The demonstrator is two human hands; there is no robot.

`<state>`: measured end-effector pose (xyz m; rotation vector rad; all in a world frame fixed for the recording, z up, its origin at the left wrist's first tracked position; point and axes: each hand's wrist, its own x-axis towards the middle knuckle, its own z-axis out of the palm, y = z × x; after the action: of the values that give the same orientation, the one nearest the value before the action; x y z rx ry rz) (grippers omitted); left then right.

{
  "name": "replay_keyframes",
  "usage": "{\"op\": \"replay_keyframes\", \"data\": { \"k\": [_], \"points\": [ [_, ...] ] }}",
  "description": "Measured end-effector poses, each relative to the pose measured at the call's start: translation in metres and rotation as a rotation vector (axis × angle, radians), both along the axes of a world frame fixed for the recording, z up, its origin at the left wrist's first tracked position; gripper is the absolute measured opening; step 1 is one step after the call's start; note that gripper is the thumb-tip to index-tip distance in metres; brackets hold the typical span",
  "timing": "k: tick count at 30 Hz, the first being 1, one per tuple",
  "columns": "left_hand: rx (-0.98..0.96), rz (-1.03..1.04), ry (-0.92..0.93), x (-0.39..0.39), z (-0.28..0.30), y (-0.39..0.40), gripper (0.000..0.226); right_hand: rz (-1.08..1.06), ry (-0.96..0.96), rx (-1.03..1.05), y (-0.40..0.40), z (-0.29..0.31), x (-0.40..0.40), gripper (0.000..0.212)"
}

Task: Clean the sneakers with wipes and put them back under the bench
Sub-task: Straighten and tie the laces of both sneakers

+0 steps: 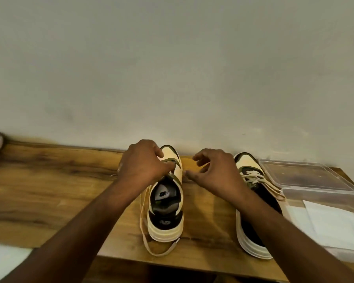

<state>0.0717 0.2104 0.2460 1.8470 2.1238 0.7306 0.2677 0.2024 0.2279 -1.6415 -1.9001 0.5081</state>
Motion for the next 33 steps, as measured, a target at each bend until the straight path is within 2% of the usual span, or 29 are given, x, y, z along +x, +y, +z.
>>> {"op": "replay_keyframes", "data": {
  "k": [4, 8, 11, 20, 25, 33],
  "points": [
    [-0.251, -0.031, 0.164, -0.021, -0.006, -0.005, 0.056, 0.076, -0.068, -0.009, -0.001, -0.017, -0.030, 0.068],
    [-0.300, -0.044, 0.176, -0.022, -0.020, -0.010, 0.058, 0.086, -0.153, 0.024, 0.004, -0.033, -0.042, 0.060],
    [-0.267, -0.045, 0.143, -0.017, -0.029, -0.010, 0.058, 0.084, -0.202, 0.064, 0.008, -0.040, -0.043, 0.049],
    [-0.036, -0.103, 0.094, 0.010, -0.034, -0.008, 0.040, 0.040, -0.130, 0.179, 0.012, -0.033, -0.022, 0.018],
    [0.066, -0.146, 0.018, 0.029, -0.035, -0.010, 0.026, -0.009, -0.176, 0.207, 0.007, -0.030, -0.003, 0.018],
    [0.072, -0.228, 0.026, 0.060, -0.046, -0.016, 0.027, -0.034, -0.309, 0.153, 0.003, -0.032, 0.023, 0.028]
  ]
}}
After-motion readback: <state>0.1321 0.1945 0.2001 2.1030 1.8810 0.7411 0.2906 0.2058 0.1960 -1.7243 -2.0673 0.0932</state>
